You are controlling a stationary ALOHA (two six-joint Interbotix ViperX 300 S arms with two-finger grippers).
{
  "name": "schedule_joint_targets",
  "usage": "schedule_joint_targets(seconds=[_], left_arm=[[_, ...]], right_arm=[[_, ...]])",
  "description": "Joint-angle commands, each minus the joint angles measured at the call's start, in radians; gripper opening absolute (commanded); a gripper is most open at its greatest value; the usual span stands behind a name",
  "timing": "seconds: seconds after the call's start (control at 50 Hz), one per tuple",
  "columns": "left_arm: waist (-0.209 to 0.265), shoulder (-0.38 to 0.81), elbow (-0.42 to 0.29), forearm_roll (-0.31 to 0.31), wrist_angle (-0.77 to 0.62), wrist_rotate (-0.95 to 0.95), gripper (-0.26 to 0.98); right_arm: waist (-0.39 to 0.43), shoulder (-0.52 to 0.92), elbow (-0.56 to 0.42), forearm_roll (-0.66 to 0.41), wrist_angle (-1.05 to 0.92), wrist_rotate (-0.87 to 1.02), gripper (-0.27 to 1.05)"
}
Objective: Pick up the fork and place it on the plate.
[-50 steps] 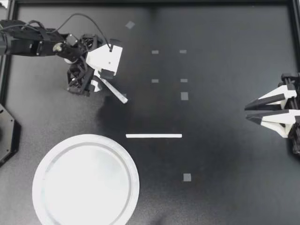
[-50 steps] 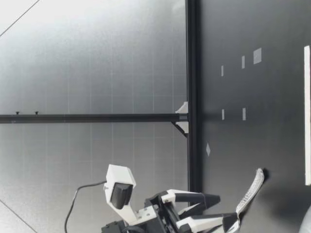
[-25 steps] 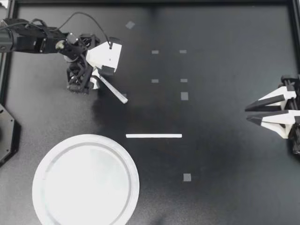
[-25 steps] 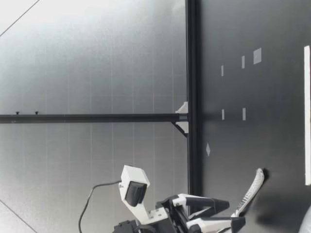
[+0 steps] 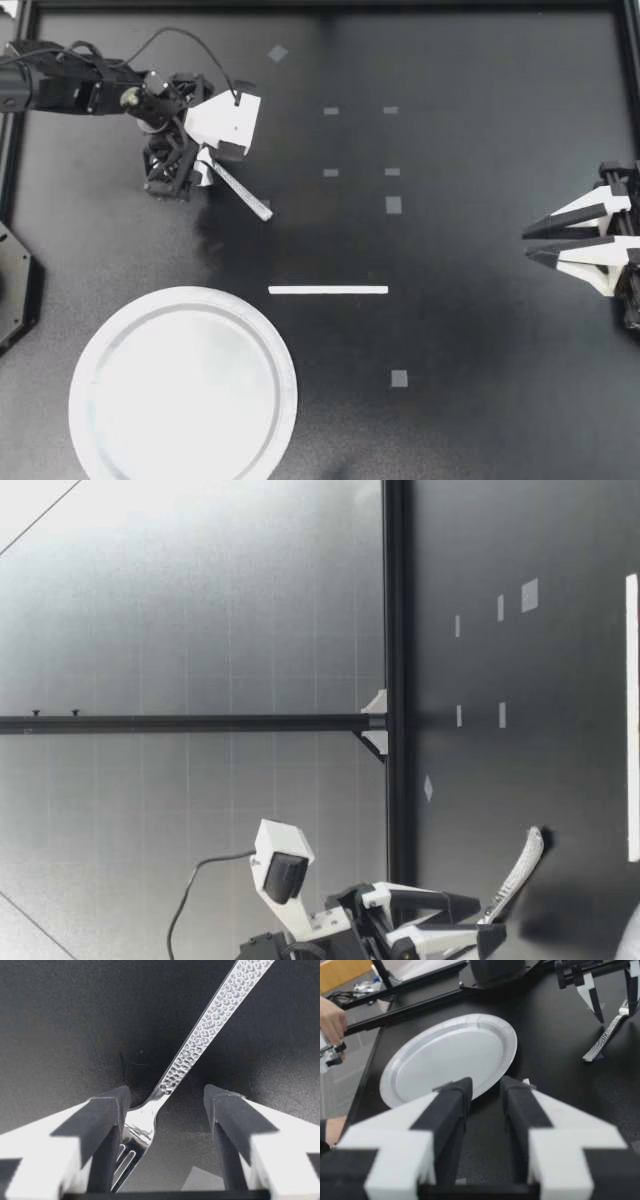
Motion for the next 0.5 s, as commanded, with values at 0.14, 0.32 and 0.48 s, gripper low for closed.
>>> schedule_joint_targets(seconds=[0.14,0.32,0.48], left_arm=[[0.006,-0.017,-0.011,0.0,0.0,0.0,0.45],[0.005,-0.015,-0.008,0.0,0.0,0.0,0.28],[0.006,-0.014,-0.005,0.0,0.002,0.0,0.14]], right_arm=[[-0.003,0.003,-0.012,0.0,-0.011,0.0,0.41],[-0.003,0.003,-0.011,0.0,-0.012,-0.002,0.41],[-0.002,0.003,-0.012,0.0,-0.012,-0.002,0.41]])
